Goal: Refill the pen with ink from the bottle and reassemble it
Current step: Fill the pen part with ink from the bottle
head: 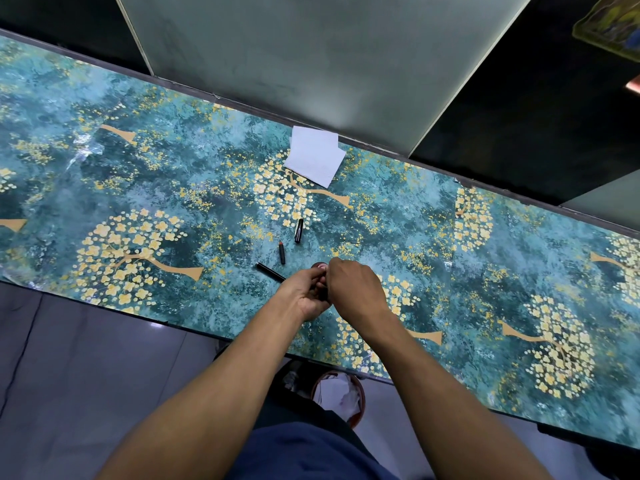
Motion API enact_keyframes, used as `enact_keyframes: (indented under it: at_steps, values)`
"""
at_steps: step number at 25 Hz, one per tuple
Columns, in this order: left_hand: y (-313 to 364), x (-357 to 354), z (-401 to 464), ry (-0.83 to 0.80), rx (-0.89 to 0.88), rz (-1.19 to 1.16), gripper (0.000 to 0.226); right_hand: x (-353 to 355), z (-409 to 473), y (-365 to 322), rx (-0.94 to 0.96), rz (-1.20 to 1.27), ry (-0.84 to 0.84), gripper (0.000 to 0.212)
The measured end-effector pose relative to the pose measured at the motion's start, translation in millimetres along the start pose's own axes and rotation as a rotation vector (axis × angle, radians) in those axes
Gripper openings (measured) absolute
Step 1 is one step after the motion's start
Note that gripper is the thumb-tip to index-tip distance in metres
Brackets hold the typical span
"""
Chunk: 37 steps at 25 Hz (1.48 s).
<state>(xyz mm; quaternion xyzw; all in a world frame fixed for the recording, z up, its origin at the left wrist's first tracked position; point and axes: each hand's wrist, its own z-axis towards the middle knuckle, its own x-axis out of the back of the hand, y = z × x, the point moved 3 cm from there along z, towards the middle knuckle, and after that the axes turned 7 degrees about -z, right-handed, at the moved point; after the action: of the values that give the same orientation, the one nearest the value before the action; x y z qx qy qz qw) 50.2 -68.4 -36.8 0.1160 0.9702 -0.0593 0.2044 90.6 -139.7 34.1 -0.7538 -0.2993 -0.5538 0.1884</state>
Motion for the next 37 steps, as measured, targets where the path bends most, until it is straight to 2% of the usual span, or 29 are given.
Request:
enact_keyframes:
  at_steps: [3,6,12,19,29,37]
  values:
    - [0.2,-0.4,-0.3,0.007,0.0,-0.009,0.024,-0.1,-3.8,-1.3,-0.012,0.012,0.008,0.02]
    - [0.9,1.1,-0.5,0.017,0.003,-0.068,0.023,2.1,-5.1,2.4,-0.027,0.123,0.067,0.023]
    - [0.3,0.1,-1.9,0.018,-0.015,0.024,0.024,4.3,-6.2,1.5,0.017,0.111,0.052,0.014]
    - [0.2,-0.4,-2.7,0.019,-0.028,0.044,0.022,-0.1,-4.2,-0.9,-0.082,0.077,-0.004,0.02]
    - [-0.2,6.9,-15.1,-0.05,-0.004,0.178,0.013,-7.6,-17.1,10.7,-0.246,0.332,0.057,0.033]
    - [-3.3,11.6,-18.2,-0.111,0.027,0.218,0.008,-11.9,-21.8,17.6,-0.308,0.401,0.052,0.029]
